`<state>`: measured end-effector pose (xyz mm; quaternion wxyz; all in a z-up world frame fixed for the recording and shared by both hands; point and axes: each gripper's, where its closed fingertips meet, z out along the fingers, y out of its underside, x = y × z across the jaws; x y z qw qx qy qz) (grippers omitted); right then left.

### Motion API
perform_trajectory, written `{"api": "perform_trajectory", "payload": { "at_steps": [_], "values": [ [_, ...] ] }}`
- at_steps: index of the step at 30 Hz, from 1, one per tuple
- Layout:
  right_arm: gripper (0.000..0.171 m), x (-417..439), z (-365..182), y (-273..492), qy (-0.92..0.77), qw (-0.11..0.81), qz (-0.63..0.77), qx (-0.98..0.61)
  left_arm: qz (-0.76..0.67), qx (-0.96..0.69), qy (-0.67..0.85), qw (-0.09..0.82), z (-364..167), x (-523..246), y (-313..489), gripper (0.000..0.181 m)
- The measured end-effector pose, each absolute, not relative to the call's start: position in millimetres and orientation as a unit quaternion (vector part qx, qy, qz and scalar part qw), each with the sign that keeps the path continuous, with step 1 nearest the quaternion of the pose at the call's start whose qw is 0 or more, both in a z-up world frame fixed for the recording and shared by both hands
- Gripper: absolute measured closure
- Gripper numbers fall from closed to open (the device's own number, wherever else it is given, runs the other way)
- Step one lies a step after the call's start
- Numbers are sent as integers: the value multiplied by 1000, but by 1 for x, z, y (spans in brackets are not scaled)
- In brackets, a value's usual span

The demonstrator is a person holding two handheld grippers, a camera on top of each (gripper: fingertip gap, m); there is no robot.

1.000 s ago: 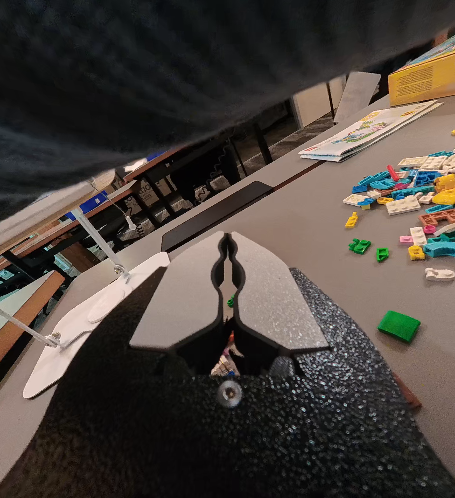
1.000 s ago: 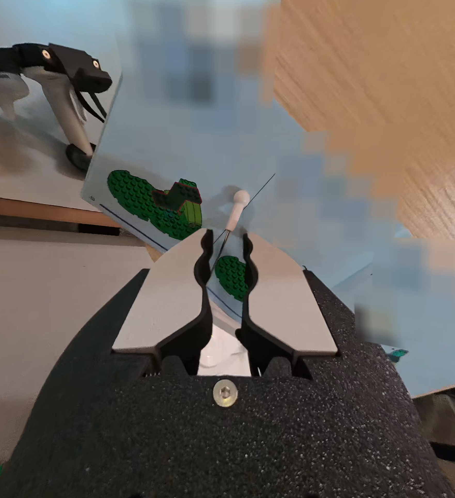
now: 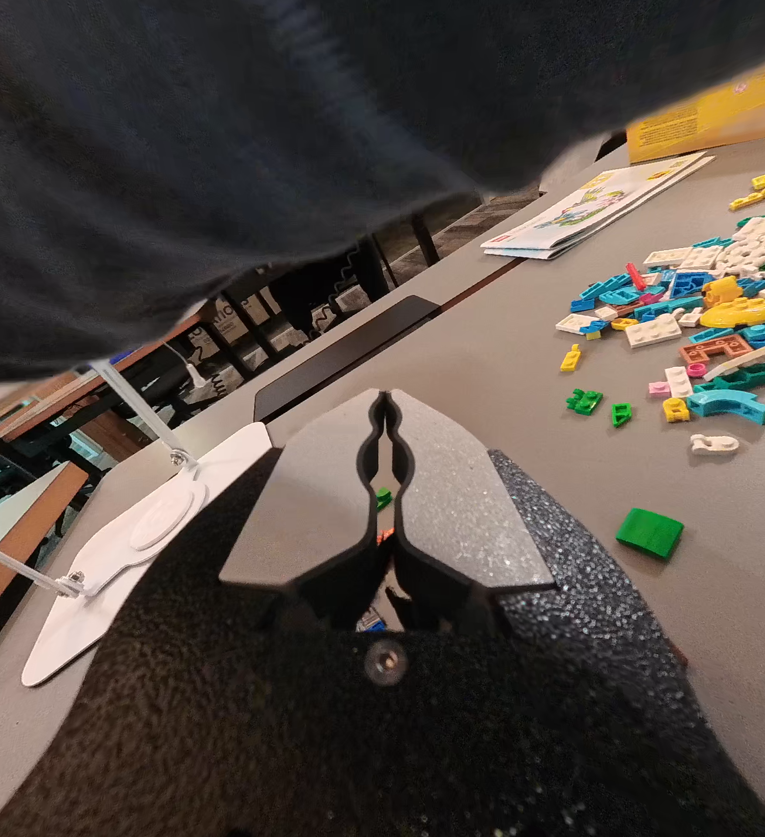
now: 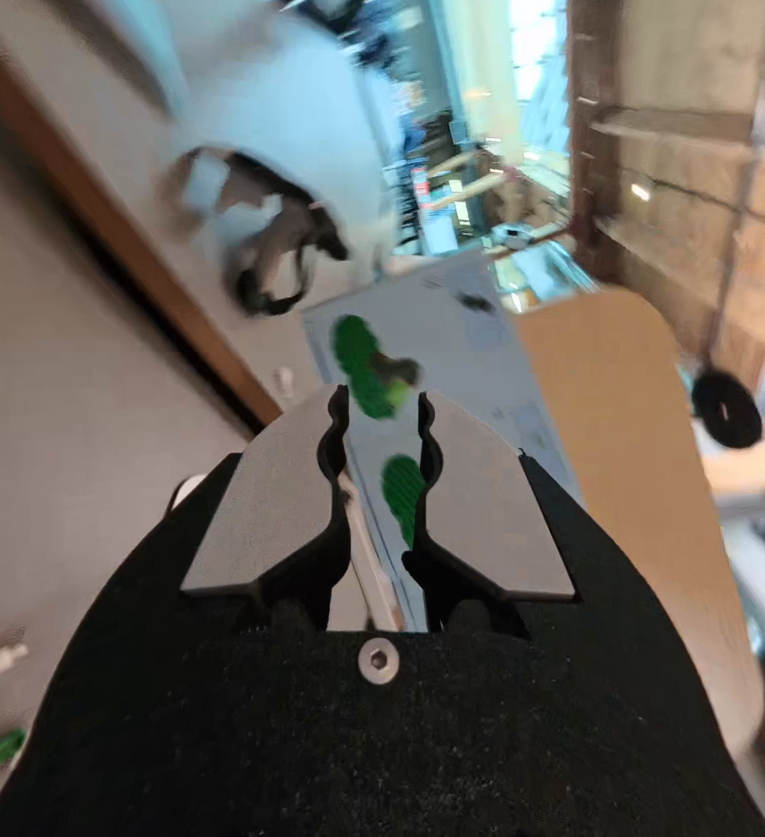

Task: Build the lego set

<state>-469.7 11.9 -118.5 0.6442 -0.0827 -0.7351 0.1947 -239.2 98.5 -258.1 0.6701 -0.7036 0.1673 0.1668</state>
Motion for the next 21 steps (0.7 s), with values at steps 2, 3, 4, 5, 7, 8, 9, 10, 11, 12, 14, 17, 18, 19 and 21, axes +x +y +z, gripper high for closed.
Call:
{"api": "perform_trajectory", "payload": {
  "at_steps": [2, 3, 4, 5, 7, 8, 9, 10, 11, 12, 14, 17, 18, 19, 21],
  "values": [
    [144, -446, -91, 63, -658, 680, 259, -191, 166, -706, 165, 669, -258, -240, 99, 181],
    [143, -436, -86, 96, -624, 688, 275, -248, 167, -706, 164, 668, -259, -240, 99, 181],
    [143, -425, -87, 129, -594, 690, 285, -300, 167, -706, 163, 669, -258, -240, 99, 181],
    [143, -416, -92, 162, -565, 689, 286, -351, 167, -705, 162, 670, -258, -240, 99, 181],
    [143, -401, -110, 214, -524, 675, 286, -434, 165, -702, 162, 673, -257, -239, 100, 181],
    [143, -396, -120, 234, -509, 667, 281, -466, 166, -702, 163, 673, -257, -238, 100, 181],
    [143, -392, -129, 249, -496, 663, 275, -488, 168, -701, 163, 674, -257, -238, 99, 181],
    [144, -392, -136, 259, -490, 659, 278, -499, 168, -699, 162, 676, -256, -238, 99, 181],
    [144, -393, -141, 266, -482, 656, 281, -509, 168, -699, 160, 676, -256, -239, 99, 181],
    [144, -396, -146, 271, -477, 652, 285, -515, 168, -699, 159, 676, -256, -239, 99, 181],
    [145, -406, -155, 279, -474, 642, 289, -528, 170, -699, 159, 676, -256, -239, 99, 181],
    [148, -419, -166, 294, -455, 645, 280, -547, 178, -699, 163, 673, -257, -238, 99, 181],
    [146, -422, -167, 297, -444, 650, 281, -549, 178, -699, 163, 673, -257, -238, 100, 181],
    [145, -425, -168, 299, -434, 652, 292, -548, 178, -699, 163, 673, -257, -238, 99, 181],
    [143, -431, -169, 300, -415, 646, 330, -549, 177, -699, 163, 673, -257, -238, 100, 181]
  ]
}}
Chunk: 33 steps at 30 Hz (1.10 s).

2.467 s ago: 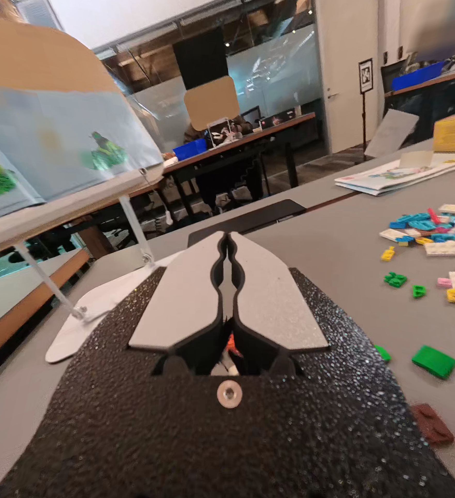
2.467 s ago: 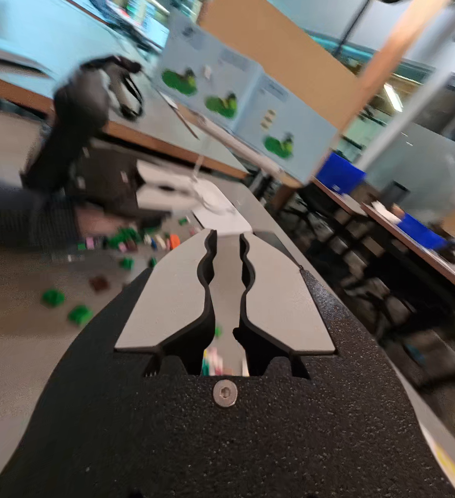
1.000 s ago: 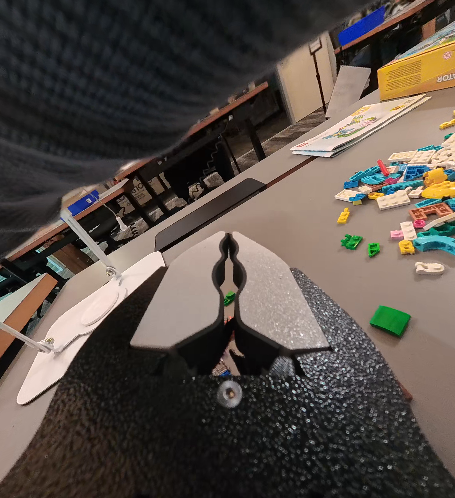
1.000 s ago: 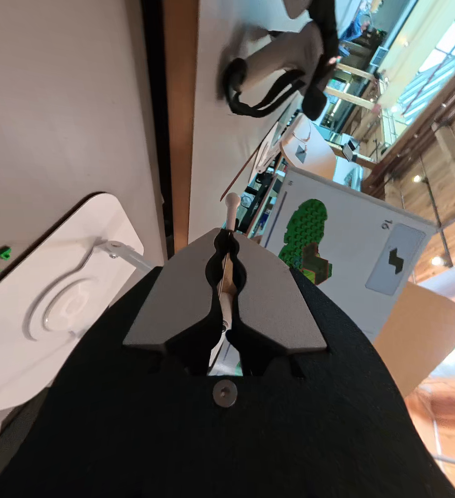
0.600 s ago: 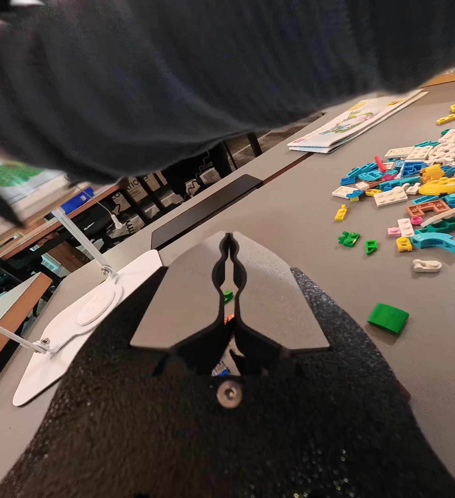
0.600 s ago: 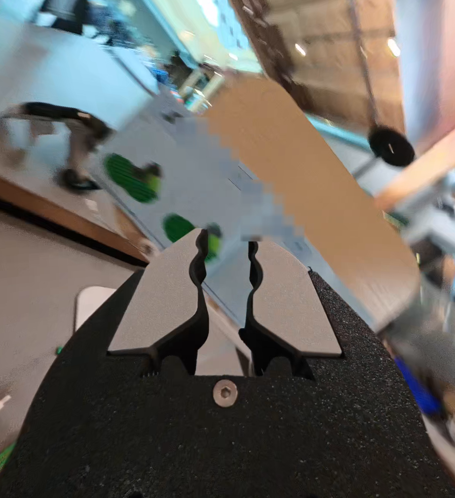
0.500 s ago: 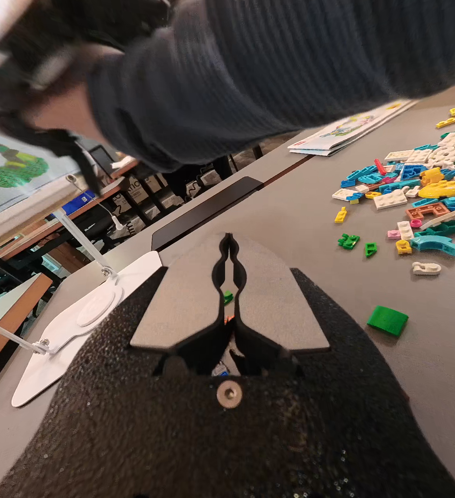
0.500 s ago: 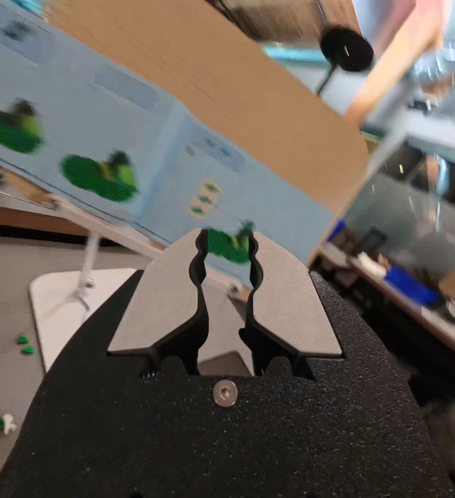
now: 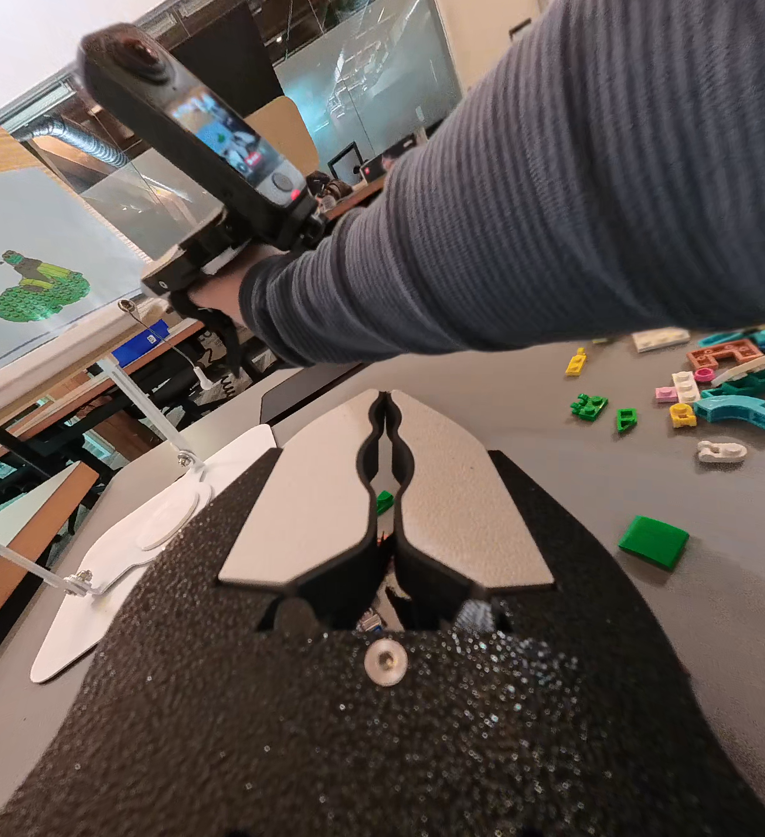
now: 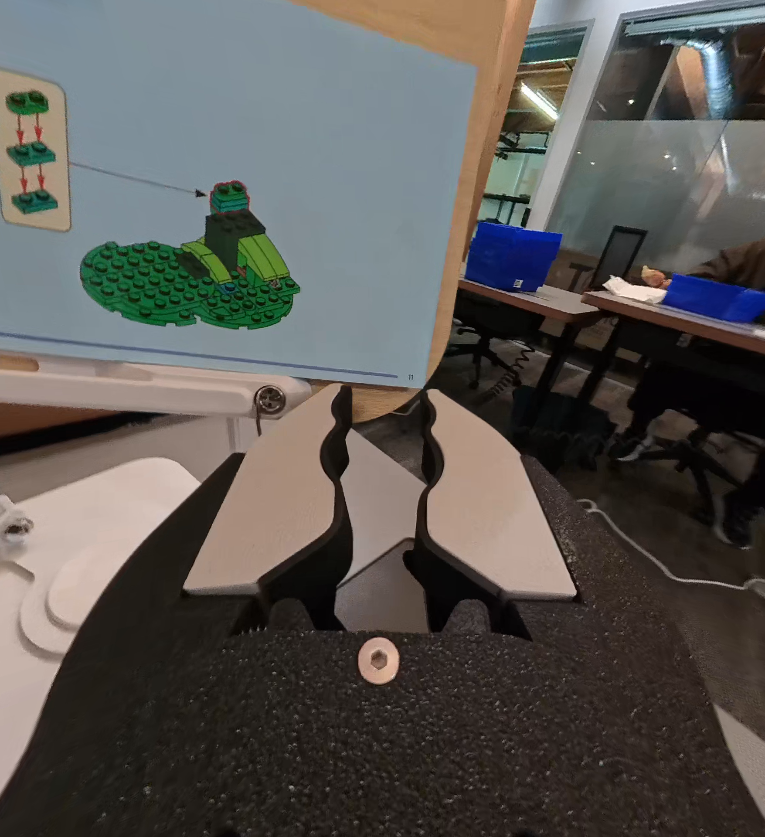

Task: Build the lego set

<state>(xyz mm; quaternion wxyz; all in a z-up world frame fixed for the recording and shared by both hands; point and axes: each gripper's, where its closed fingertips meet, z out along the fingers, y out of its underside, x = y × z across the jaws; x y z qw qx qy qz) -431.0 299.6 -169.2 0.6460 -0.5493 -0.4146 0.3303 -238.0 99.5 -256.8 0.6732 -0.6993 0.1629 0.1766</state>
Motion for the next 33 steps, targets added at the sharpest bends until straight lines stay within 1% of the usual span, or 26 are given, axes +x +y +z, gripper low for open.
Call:
{"api": "perform_trajectory", "payload": {
  "at_steps": [6, 13, 15, 17, 21, 23, 26, 28, 29, 31, 33],
  "values": [
    [139, -434, -165, 308, -350, 622, 443, -542, 177, -702, 167, 669, -258, -237, 101, 181],
    [145, -439, -166, 310, -360, 615, 457, -532, 178, -704, 171, 666, -260, -236, 101, 181],
    [144, -440, -166, 312, -355, 611, 466, -533, 178, -704, 172, 666, -260, -236, 102, 181],
    [141, -438, -159, 317, -321, 595, 513, -529, 179, -704, 173, 666, -260, -236, 102, 181],
    [137, -435, -142, 332, -239, 510, 656, -502, 179, -703, 174, 666, -260, -235, 101, 181],
    [129, -442, -144, 338, -237, 459, 694, -502, 180, -702, 175, 666, -260, -235, 101, 181],
    [130, -449, -137, 332, -218, 343, 792, -456, 180, -703, 176, 666, -260, -235, 102, 181],
    [124, -452, -136, 329, -202, 272, 834, -434, 180, -703, 176, 666, -260, -235, 102, 181],
    [127, -452, -136, 326, -202, 253, 846, -422, 180, -703, 176, 665, -260, -235, 102, 181],
    [127, -448, -135, 325, -186, 226, 869, -399, 180, -703, 177, 665, -261, -235, 102, 181],
    [132, -444, -136, 324, -180, 227, 873, -392, 180, -702, 176, 666, -260, -235, 102, 181]
  ]
}}
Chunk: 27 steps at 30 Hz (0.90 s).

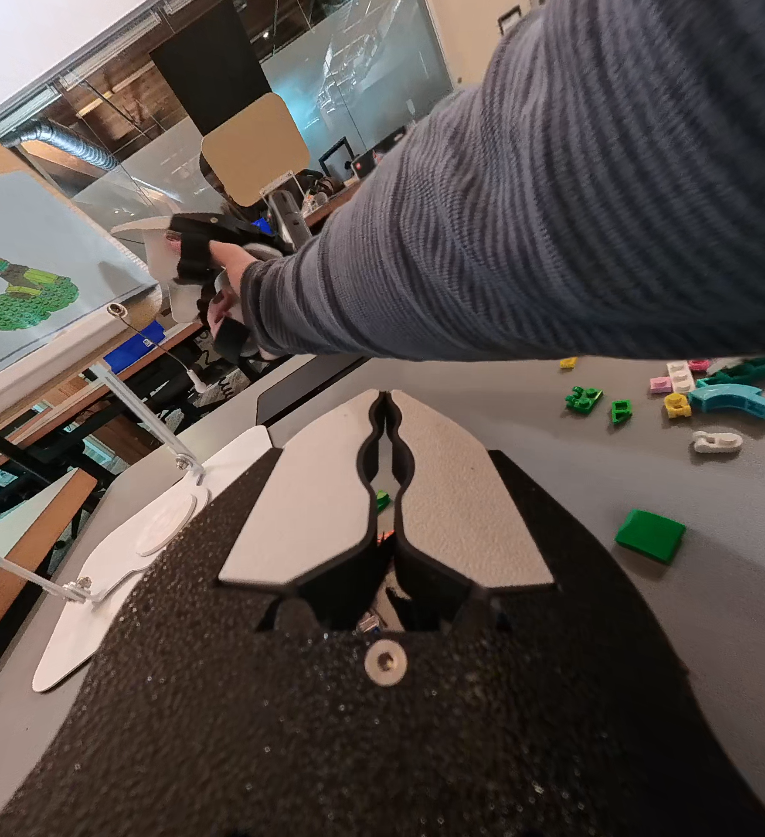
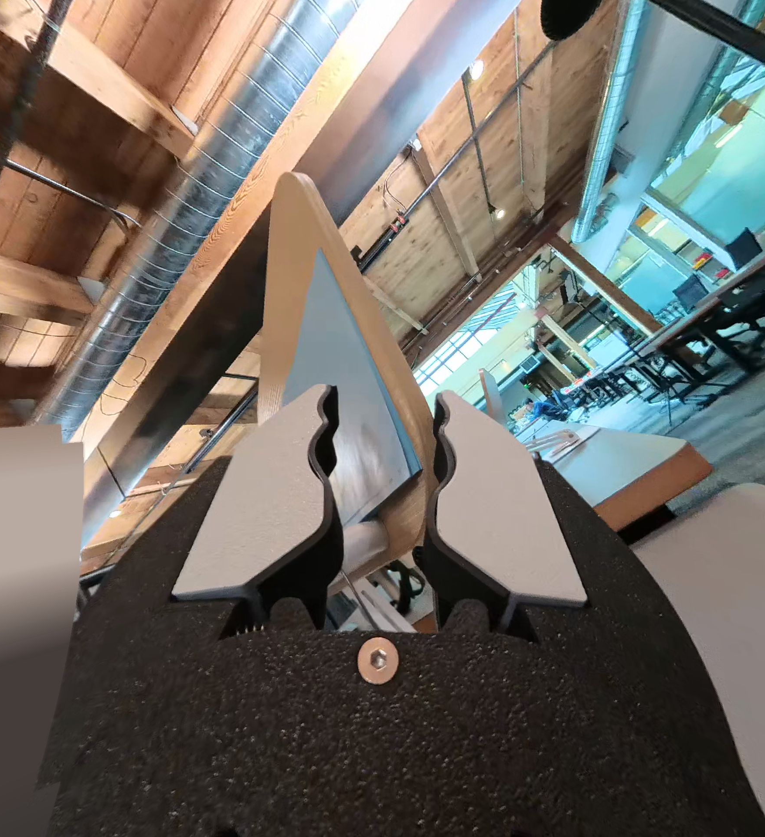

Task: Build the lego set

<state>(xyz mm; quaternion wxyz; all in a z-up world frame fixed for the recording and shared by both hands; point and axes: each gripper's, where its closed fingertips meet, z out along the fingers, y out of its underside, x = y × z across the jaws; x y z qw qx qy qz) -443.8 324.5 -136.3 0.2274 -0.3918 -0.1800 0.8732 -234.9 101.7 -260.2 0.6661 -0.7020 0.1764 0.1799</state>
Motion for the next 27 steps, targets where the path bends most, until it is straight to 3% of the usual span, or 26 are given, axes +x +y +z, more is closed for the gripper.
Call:
{"api": "perform_trajectory", "payload": {
  "at_steps": [18, 19, 23, 27],
  "values": [
    [138, -394, -139, 296, -197, 300, 845, -396, 177, -701, 175, 668, -259, -235, 102, 181],
    [129, -394, -140, 301, -192, 330, 828, -411, 177, -701, 174, 669, -259, -235, 102, 181],
    [134, -351, -132, 325, -129, 584, 662, -452, 174, -699, 169, 673, -258, -237, 101, 181],
    [133, -351, -148, 305, -231, 666, 481, -522, 174, -698, 167, 674, -257, -237, 101, 181]
  ]
}}
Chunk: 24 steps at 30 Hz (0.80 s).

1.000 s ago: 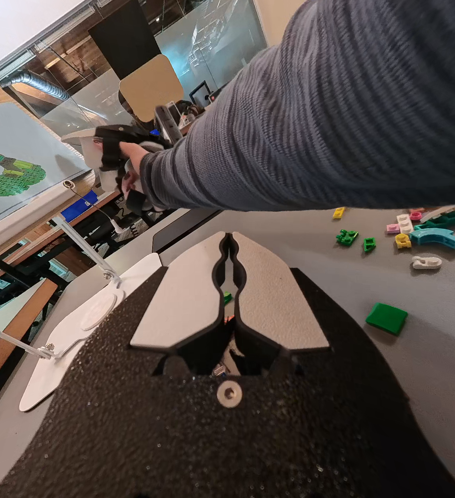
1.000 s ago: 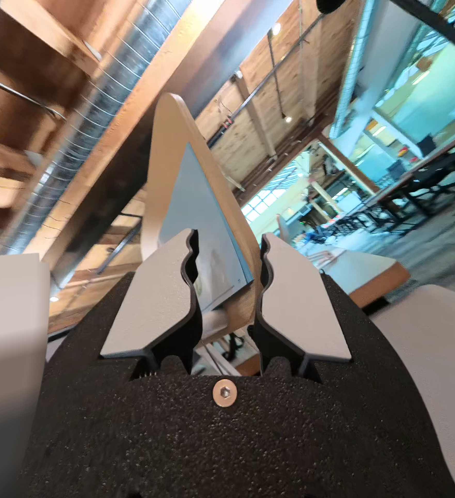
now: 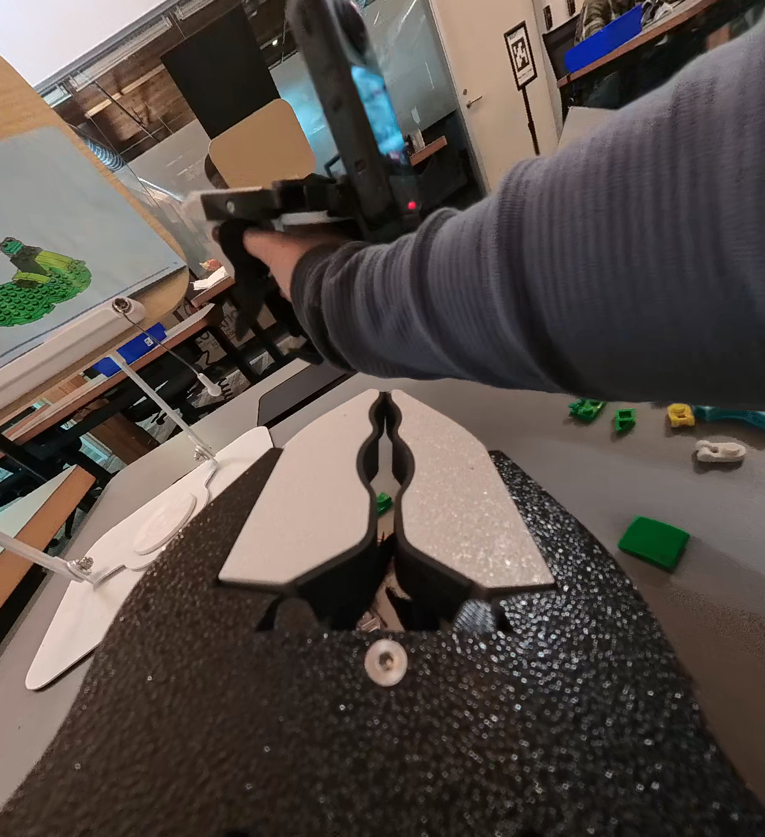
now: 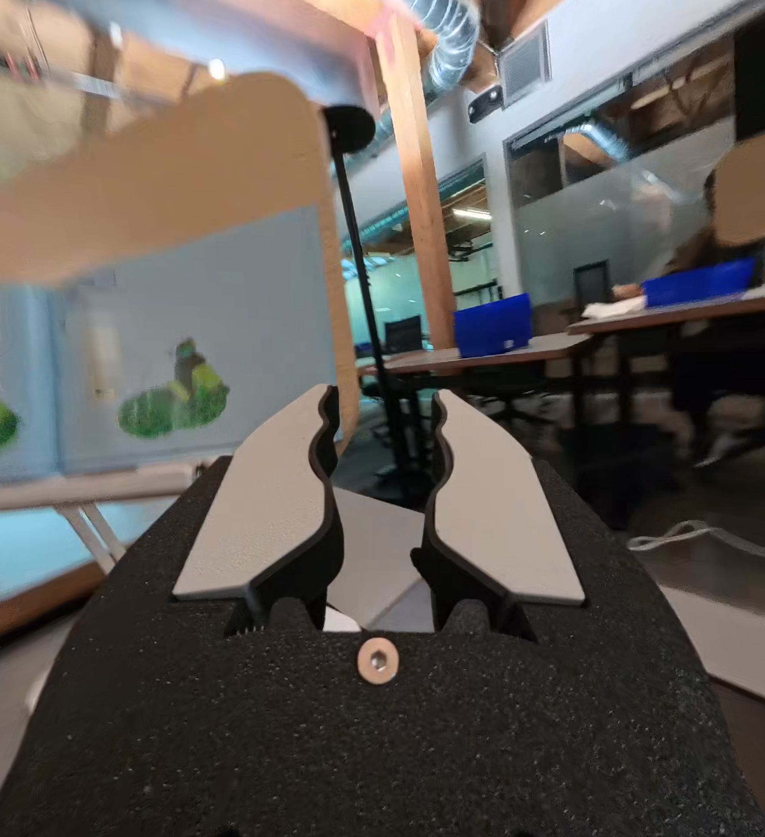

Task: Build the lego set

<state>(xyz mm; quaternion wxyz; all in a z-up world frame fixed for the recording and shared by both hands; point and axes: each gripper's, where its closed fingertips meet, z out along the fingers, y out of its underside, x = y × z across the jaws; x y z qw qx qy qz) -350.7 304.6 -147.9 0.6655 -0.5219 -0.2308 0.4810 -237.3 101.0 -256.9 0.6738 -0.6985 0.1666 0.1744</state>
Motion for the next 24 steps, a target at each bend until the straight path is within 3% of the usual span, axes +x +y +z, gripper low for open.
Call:
{"api": "perform_trajectory", "payload": {
  "at_steps": [8, 24],
  "values": [
    [142, -381, -156, 269, -344, 692, 334, -540, 174, -698, 168, 674, -257, -237, 101, 181],
    [148, -392, -171, 284, -245, 648, 393, -605, 172, -699, 167, 674, -257, -238, 101, 181]
  ]
}}
